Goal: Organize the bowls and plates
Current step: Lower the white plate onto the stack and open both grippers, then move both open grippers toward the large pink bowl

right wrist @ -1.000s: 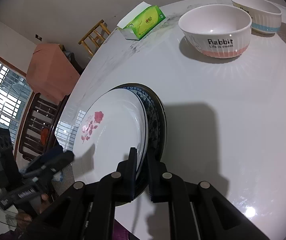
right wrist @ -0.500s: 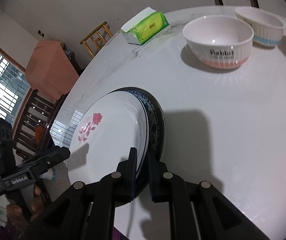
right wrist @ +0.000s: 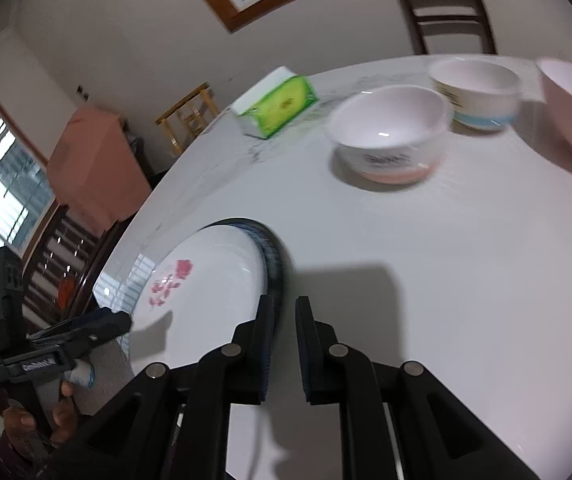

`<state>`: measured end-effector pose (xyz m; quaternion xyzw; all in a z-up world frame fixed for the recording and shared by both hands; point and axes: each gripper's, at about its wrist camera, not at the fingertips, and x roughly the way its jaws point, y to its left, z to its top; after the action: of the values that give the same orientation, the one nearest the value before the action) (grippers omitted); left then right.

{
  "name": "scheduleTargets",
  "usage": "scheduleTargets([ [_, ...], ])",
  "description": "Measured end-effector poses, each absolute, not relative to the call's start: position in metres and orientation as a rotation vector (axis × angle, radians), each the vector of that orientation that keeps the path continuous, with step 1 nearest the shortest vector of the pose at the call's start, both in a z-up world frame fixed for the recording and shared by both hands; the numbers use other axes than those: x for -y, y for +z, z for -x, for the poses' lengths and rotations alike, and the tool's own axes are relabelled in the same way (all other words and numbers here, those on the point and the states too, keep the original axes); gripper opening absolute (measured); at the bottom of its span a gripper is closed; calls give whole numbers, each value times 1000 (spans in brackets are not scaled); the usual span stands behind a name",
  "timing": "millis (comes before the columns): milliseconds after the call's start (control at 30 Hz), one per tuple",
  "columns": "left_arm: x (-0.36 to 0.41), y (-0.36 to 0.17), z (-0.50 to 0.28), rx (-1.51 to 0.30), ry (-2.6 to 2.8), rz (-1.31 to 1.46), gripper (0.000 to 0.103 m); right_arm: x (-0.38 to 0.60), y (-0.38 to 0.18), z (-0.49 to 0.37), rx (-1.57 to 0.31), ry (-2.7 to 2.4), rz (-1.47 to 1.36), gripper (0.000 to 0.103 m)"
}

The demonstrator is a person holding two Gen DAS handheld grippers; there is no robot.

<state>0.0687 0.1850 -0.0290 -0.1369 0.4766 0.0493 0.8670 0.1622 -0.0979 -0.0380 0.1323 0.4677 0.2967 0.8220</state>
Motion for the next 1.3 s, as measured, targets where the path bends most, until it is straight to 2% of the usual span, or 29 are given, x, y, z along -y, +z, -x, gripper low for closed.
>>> scheduleTargets([
  [333,-116,-18,-92,-1042,-104,268,92,218,-51,-152,-982,437,-456,14],
  [667,0,-7,-134,-1117,-367,274,92,335,-37,-143,-907,234,-572,17],
  [833,46,-4,-161,-1140,-425,298,92,366,-30,-152,-930,167,-570,23],
  [933,70,2,-182,-1137,-443,289,92,377,-23,-166,-968,135,-529,34],
  [1000,81,6,-195,-1138,-453,289,92,383,-15,-176,-993,135,-521,35],
  [1100,97,8,-218,-1138,-465,302,92,392,-1,-193,-967,141,-521,48],
  [1300,113,4,-267,-1142,-446,382,93,407,22,-239,-955,91,-504,56],
])
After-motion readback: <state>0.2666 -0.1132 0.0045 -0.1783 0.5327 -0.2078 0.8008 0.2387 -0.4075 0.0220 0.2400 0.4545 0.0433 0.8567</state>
